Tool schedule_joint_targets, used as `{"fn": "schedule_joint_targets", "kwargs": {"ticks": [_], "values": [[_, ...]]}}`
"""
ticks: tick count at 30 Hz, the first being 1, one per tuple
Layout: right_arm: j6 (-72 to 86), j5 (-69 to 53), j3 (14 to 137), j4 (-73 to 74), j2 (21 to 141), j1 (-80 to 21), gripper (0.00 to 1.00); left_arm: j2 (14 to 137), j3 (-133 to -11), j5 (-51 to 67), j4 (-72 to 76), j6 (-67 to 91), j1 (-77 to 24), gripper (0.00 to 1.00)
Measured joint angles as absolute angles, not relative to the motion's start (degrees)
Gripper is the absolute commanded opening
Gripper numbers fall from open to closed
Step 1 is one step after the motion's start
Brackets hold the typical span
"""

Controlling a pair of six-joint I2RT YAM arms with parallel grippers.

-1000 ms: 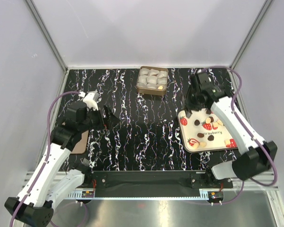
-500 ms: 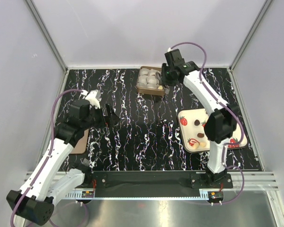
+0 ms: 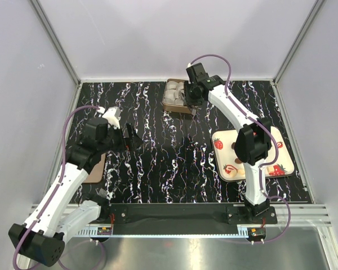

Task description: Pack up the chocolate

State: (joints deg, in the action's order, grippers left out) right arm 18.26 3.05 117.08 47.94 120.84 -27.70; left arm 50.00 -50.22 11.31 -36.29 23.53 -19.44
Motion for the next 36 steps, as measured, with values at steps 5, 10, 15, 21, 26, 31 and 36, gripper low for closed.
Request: {"fn": "schedule_joint_targets", "kwargs": {"ticks": [5,10,15,21,26,31,36], "values": [[17.80,2.33,115.22,47.55,120.84,-27.70,0.40,50.72,-50.22,11.33,-36.27,23.53,-19.44,0.99],[17.76,2.26,114.93,47.55,120.86,-27.75,0.41,51.13,-50.22,11.33,-36.29,23.53,-19.44,0.99],[17.76,2.26,114.63,47.40,120.86,-27.75,0.44,51.13,-50.22,11.31,-36.29,23.53,-19.44,0.99],[17.74,2.26,114.61,47.40,120.86,-27.77,0.46,51.13,-50.24,11.31,-36.29,23.53,-19.44,0.99],[17.74,2.26,114.61,47.40,120.86,-27.77,0.47,51.13,-50.22,11.31,-36.32,23.53,-19.44,0.99],[17.74,2.26,114.74,47.48,120.86,-27.81,0.48,51.11,-50.22,11.31,-36.34,23.55,-19.44,0.99],[17.72,2.24,114.85,47.64,120.86,-27.83,0.49,51.11,-50.24,11.31,-36.34,23.53,-19.44,0.99]]}}
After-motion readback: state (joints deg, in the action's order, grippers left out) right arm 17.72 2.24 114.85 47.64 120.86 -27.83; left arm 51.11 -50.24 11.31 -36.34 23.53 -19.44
